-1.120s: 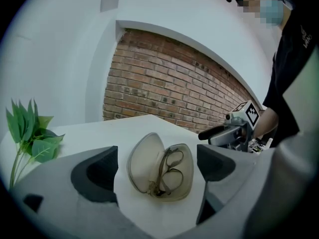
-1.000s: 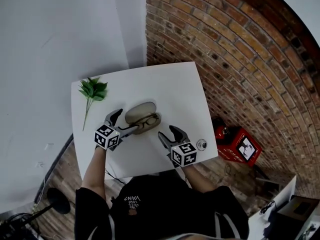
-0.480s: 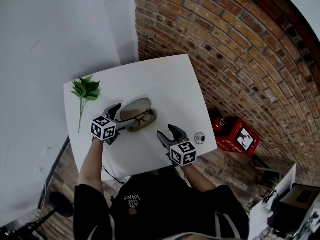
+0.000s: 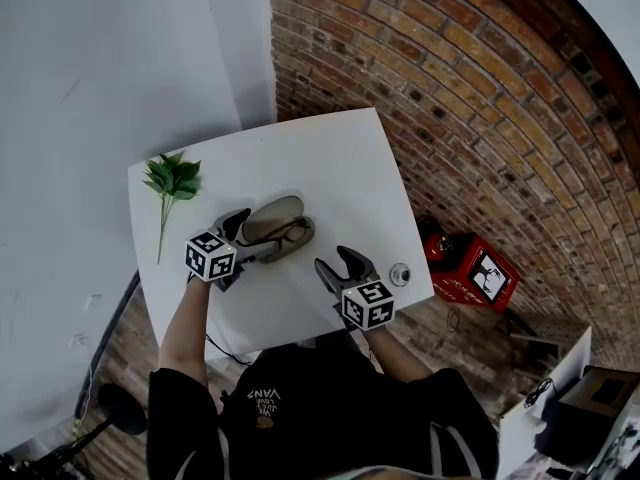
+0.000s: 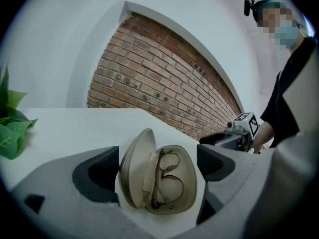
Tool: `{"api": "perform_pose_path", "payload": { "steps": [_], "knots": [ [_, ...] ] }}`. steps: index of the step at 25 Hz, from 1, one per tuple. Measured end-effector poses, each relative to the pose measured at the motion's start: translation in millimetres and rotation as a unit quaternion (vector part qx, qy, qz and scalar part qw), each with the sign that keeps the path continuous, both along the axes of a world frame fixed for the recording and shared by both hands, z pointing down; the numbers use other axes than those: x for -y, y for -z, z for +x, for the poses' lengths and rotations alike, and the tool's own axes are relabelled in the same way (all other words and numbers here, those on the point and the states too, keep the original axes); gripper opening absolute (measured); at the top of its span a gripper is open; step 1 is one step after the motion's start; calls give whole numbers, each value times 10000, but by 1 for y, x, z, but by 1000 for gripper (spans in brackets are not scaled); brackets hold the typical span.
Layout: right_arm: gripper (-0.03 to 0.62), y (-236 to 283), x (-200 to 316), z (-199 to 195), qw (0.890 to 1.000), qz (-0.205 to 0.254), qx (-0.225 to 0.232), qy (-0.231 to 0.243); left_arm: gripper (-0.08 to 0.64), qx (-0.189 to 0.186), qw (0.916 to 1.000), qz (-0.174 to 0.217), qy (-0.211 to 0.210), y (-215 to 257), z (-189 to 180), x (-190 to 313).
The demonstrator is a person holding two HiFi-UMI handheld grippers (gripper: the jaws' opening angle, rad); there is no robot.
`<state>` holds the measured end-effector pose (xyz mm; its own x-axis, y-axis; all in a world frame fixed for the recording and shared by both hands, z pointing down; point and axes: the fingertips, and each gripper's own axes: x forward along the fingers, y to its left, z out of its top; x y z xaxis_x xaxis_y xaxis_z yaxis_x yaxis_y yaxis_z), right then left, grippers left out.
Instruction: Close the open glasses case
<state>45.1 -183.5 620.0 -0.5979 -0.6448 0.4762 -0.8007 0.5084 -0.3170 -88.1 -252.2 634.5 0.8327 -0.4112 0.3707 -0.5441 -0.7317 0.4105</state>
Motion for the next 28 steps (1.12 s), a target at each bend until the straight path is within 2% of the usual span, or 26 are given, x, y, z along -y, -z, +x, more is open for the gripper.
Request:
{"api": "perform_pose_path", "payload": {
  "steps": [7, 12, 28],
  "knots": [
    [236, 5, 0, -3, 10000, 63, 51, 18, 488, 82, 9990, 366, -224, 17, 9, -24],
    [233, 7, 1, -5, 9999, 103, 86, 36, 482, 272, 9962, 699, -435, 25, 18, -46],
    [227, 5, 6, -15, 9995, 124, 66, 282, 451, 745, 9912, 977, -496, 17, 33, -90]
  ]
}}
